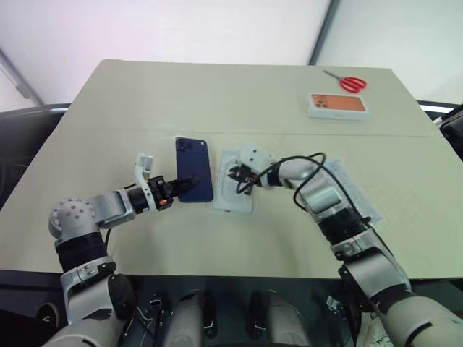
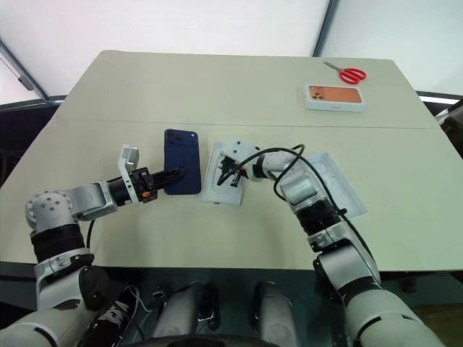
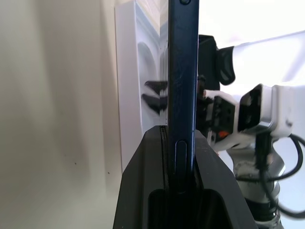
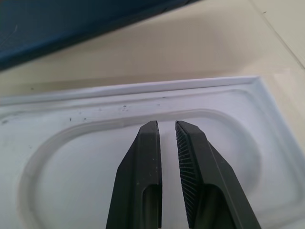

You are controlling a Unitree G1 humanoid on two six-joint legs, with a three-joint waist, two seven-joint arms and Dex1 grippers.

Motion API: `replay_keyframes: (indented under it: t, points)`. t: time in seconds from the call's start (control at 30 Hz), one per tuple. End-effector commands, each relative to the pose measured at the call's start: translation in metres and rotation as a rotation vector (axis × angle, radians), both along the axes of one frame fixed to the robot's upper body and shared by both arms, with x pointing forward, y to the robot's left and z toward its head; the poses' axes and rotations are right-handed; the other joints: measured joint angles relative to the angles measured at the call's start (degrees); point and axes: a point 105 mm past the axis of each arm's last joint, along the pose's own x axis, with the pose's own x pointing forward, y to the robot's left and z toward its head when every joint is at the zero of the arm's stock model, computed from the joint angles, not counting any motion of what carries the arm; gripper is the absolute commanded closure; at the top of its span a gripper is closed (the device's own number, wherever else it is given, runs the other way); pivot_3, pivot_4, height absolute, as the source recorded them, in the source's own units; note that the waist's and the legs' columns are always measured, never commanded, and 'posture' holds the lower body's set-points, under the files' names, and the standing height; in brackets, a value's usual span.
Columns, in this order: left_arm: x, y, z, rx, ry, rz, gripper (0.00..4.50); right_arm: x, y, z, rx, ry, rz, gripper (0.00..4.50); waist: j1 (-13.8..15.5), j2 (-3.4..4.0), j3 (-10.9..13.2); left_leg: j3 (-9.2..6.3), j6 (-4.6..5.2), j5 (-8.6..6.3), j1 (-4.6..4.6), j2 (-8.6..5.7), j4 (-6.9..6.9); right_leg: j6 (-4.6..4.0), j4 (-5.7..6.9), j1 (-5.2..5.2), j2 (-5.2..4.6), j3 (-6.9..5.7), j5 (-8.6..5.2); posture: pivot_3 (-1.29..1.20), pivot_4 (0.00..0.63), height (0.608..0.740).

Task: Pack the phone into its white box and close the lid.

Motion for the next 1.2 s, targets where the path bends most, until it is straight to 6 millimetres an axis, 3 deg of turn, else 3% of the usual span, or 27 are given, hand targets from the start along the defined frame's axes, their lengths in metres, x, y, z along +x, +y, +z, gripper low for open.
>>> replay_keyframes:
  t: [0.03, 0.17, 0.33, 0.5, 1.03, 1.2]
  points:
    - [-0.005, -0.015, 0.018, -0.027, -0.073, -0.073, 4.5, 0.003, -0.023, 0.034, 0.042, -0.065, -0.011, 3.88, 0.13, 0.0, 0.0, 0.0, 0.0, 0.0, 0.0, 0.0, 0.0, 0.0, 0.0, 0.01, 0.0, 0.0, 0.0, 0.0, 0.15, 0.738]
    - [-0.003, -0.032, 0.02, 0.002, -0.081, -0.122, 4.5, -0.002, -0.053, 0.033, 0.037, -0.027, -0.029, 3.88, 0.2, 0.0, 0.0, 0.0, 0.0, 0.0, 0.01, -0.01, 0.02, 0.0, 0.0, 0.02, 0.0, 0.0, 0.0, 0.0, 0.15, 0.738]
    - [0.006, -0.051, 0.019, 0.011, -0.056, -0.157, 4.5, -0.01, -0.072, 0.021, -0.002, 0.002, -0.058, 3.88, 0.11, 0.0, 0.0, 0.0, 0.01, 0.01, 0.02, 0.01, 0.02, 0.0, 0.0, 0.02, 0.01, 0.0, 0.0, 0.0, 0.15, 0.738]
    - [0.019, -0.061, 0.007, 0.04, 0.007, -0.171, 4.5, -0.01, -0.073, 0.019, 0.002, -0.005, -0.096, 3.88, -0.01, 0.01, 0.0, 0.03, 0.02, 0.01, 0.03, 0.02, 0.02, 0.0, 0.02, 0.02, 0.04, 0.0, 0.0, 0.0, 0.15, 0.738]
    - [0.026, -0.076, 0.005, 0.068, 0.028, -0.269, 4.5, -0.009, -0.072, 0.012, -0.008, -0.022, -0.132, 3.88, 0.06, 0.01, 0.01, 0.04, 0.03, 0.02, 0.02, 0.01, 0.06, 0.01, 0.02, 0.01, 0.04, -0.01, 0.0, 0.0, 0.15, 0.738]
    - [0.031, -0.075, 0.006, 0.088, 0.004, -0.249, 2.21, -0.008, -0.073, 0.012, -0.003, -0.021, -0.136, 3.95, 0.15, 0.01, 0.01, 0.04, 0.03, 0.02, 0.02, 0.01, 0.07, 0.01, 0.02, 0.02, 0.04, -0.01, 0.0, 0.0, 0.15, 0.738]
